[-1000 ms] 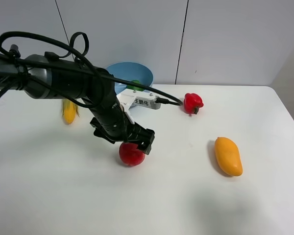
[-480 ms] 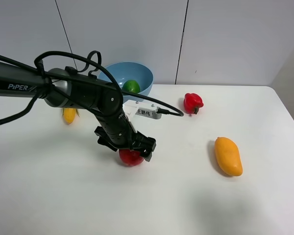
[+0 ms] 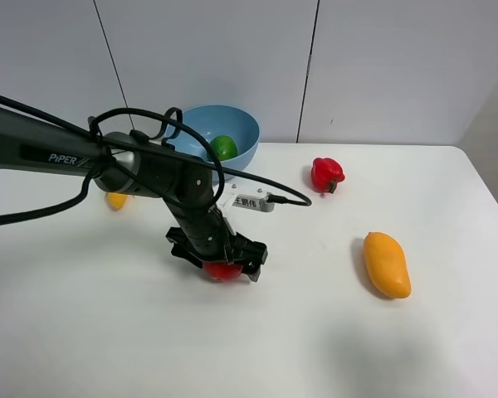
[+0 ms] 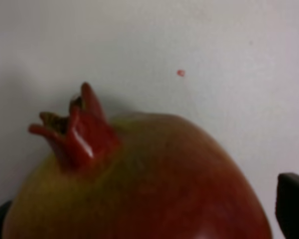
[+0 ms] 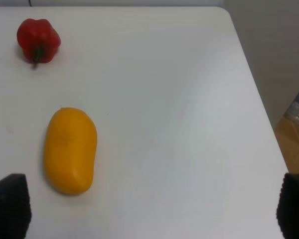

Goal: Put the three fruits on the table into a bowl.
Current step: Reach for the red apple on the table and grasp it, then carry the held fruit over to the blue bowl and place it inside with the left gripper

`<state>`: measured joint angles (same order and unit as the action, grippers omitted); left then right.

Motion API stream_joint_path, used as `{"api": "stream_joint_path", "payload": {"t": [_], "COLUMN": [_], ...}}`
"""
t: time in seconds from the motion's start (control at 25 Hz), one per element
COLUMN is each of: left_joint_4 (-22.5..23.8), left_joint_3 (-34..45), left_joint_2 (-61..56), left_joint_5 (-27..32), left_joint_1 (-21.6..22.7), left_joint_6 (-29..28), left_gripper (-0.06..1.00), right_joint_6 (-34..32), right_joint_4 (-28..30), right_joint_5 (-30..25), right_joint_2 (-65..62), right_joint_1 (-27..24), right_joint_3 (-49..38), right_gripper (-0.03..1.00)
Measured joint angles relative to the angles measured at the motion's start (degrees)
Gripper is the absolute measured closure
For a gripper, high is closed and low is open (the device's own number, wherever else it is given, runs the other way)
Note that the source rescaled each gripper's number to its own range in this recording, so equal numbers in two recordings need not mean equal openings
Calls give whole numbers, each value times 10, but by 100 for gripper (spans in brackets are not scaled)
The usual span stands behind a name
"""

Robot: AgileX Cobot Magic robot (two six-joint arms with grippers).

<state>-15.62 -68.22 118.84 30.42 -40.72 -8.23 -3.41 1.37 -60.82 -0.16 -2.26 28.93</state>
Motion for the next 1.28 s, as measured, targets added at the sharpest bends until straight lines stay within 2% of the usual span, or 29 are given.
{"api": "stream_joint_path", "payload": {"t": [0.2, 0.28, 0.36, 0.44, 0.48, 0.64, 0.84, 1.04, 1.2, 1.28], "left_joint_4": [-1, -2, -2, -2, -2, -2, 18, 109, 178, 193], "left_joint_3": [0, 0, 0, 0, 0, 0, -27, -107, -180, -209], "left_joint_2": [2, 2, 3, 3, 3, -1, -71, -147, -139, -120], "left_joint_5": [-14, -22, -23, -23, -23, -20, 24, 42, 17, -18], "left_joint_1": [0, 0, 0, 0, 0, 0, 0, 12, 63, 92], "left_joint_6": [0, 0, 0, 1, 1, 1, 1, 1, 1, 1], "left_gripper": [-4, 6, 33, 71, 74, 74, 74, 74, 74, 74], "right_joint_6": [0, 0, 0, 0, 0, 0, 0, 0, 0, 0], "right_joint_4": [0, 0, 0, 0, 0, 0, 0, 0, 0, 0], "right_joint_5": [0, 0, 0, 0, 0, 0, 0, 0, 0, 0], "right_joint_2": [0, 0, 0, 0, 0, 0, 0, 0, 0, 0], "right_joint_1": [0, 0, 0, 0, 0, 0, 0, 0, 0, 0], "right_joint_3": [0, 0, 0, 0, 0, 0, 0, 0, 0, 0], "right_gripper": [-3, -3, -3, -3, -3, -3, -3, -3, -3, -3]}}
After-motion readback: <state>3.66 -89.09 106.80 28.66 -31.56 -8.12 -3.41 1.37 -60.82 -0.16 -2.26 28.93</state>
